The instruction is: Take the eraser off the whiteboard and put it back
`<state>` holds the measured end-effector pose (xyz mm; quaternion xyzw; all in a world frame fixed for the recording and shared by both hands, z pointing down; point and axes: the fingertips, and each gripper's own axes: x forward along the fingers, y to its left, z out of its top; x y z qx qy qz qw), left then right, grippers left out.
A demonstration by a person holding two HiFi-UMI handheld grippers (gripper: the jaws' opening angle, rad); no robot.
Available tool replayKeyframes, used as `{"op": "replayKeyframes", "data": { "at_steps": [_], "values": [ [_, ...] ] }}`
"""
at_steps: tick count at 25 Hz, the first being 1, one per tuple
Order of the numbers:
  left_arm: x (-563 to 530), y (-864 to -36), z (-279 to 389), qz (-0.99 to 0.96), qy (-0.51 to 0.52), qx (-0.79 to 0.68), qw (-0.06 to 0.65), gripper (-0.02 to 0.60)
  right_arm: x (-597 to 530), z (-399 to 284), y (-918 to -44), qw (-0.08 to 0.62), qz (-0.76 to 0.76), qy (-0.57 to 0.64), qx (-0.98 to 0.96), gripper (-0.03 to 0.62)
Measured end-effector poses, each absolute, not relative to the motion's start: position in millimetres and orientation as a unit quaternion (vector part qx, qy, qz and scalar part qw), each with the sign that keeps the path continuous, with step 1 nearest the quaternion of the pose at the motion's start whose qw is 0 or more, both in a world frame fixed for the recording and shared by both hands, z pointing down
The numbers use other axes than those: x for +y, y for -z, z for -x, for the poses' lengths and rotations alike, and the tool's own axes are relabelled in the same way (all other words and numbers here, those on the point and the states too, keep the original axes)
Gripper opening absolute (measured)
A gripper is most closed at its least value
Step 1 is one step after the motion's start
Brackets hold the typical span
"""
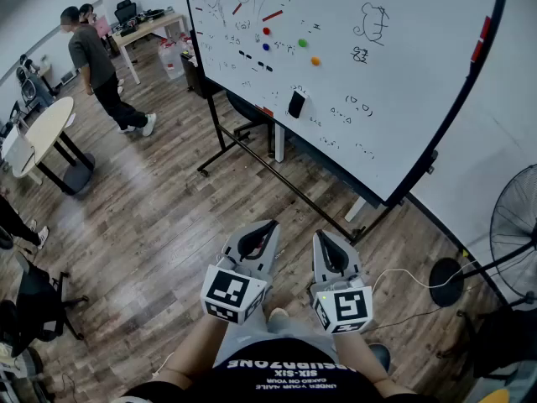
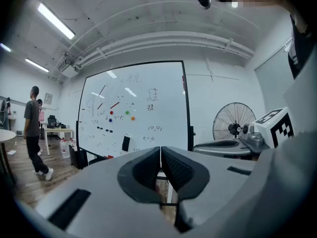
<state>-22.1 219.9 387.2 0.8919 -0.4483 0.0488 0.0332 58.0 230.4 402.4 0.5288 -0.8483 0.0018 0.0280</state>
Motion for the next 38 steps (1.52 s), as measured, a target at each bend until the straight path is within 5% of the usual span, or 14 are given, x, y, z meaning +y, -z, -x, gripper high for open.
{"op": "replayKeyframes", "data": {
  "at_steps": [26,38],
  "values": [
    [127,-386,16,-0.886,-0.022,-0.461,0.053,0.015,155,-57,-410,0.027,-0.514,-0.019,-0.857,-0.002],
    [37,-380,12,-0.895,-0.006,-0.442,0.053,0.219,74,-63,-412,0.024,-0.522,-0.041,-0.852,0.000]
  ]
}}
